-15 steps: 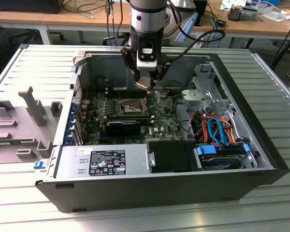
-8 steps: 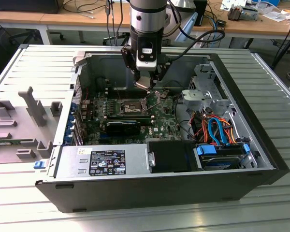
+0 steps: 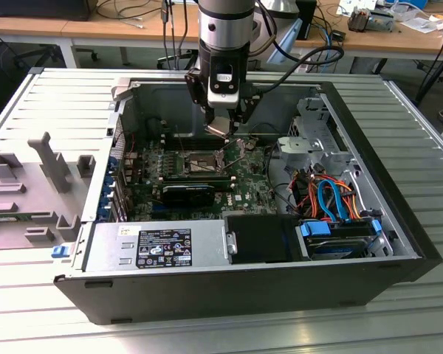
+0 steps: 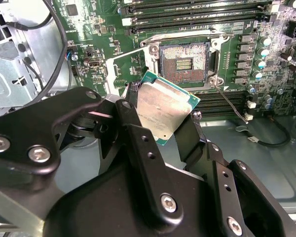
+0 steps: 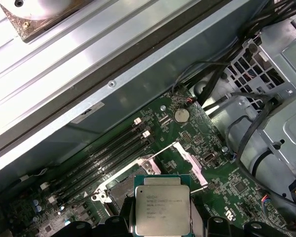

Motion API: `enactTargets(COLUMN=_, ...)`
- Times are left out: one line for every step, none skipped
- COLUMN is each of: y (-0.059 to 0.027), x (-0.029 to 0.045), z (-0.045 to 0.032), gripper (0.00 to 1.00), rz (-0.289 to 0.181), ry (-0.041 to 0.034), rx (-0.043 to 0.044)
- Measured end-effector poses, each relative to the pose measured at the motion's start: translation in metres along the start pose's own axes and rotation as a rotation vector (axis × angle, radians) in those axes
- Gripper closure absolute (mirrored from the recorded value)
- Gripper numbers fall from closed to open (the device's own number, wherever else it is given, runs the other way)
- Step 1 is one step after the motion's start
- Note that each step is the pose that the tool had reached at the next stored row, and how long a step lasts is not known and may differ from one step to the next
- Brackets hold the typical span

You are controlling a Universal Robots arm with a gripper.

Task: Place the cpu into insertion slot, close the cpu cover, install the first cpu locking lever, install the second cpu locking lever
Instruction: 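Place the cpu into insertion slot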

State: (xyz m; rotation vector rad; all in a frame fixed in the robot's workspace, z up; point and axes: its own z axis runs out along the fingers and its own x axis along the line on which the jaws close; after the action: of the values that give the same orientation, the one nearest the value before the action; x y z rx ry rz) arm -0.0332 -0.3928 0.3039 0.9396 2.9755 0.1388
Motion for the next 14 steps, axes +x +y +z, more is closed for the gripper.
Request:
enactTargets(y=0.0000, x=0.0000, z=0.0000, gripper=0.46, rz=0.002, ry=-0.0002, rx=0.0000)
enactTargets(y=0.0000, x=0.0000, z=0.0000, gripper=0.46, rz=0.003, ry=-0.0002, rx=0.0000)
enactTargets(y=0.0000, x=0.0000, z=0.0000, gripper=0.46, rz=0.004, ry=-0.0003, rx=-0.0001)
enactTargets(y=0.0000, x=0.0000, z=0.0000, gripper=0.46, rz=0.005, ry=-0.0005, rx=0.0000)
enactTargets(y=-0.0001, x=0.0000, z=0.0000, gripper=0.46, rz=0.007, ry=-0.0006, rx=-0.0001)
enactTargets(y=-0.0001, x=-0.0001, z=0.0000, gripper=0.46, rz=0.007, ry=-0.0007, rx=-0.0001)
enactTargets(y=-0.0001, x=-0.0001, z=0.0000, gripper=0.46, rz=0.008, ry=-0.0007, rx=-0.0001)
enactTargets(y=-0.0001, x=-0.0001, z=0.0000, gripper=0.46, rz=0.009, ry=-0.0008, rx=-0.0001)
enactTargets(y=-0.0001, x=-0.0001, z=0.0000, gripper=0.46, rz=0.009, ry=-0.0008, rx=-0.0001)
enactTargets(y=-0.0001, x=-0.0001, z=0.0000, gripper=0.46, rz=0.010, ry=-0.0009, rx=-0.0001)
enactTargets(y=-0.0001, x=-0.0001, z=0.0000, gripper=0.46, rz=0.011, ry=-0.0010, rx=-0.0001)
enactTargets(y=-0.0001, x=-0.0001, z=0.0000, gripper=0.46, rz=0.012, ry=-0.0011, rx=-0.0001)
enactTargets(y=-0.0001, x=-0.0001, z=0.0000, gripper=0.46, rz=0.013, ry=-0.0012, rx=-0.0001)
enactTargets(y=-0.0001, x=-0.0001, z=0.0000, gripper=0.46, rz=0.014, ry=-0.0013, rx=-0.0002)
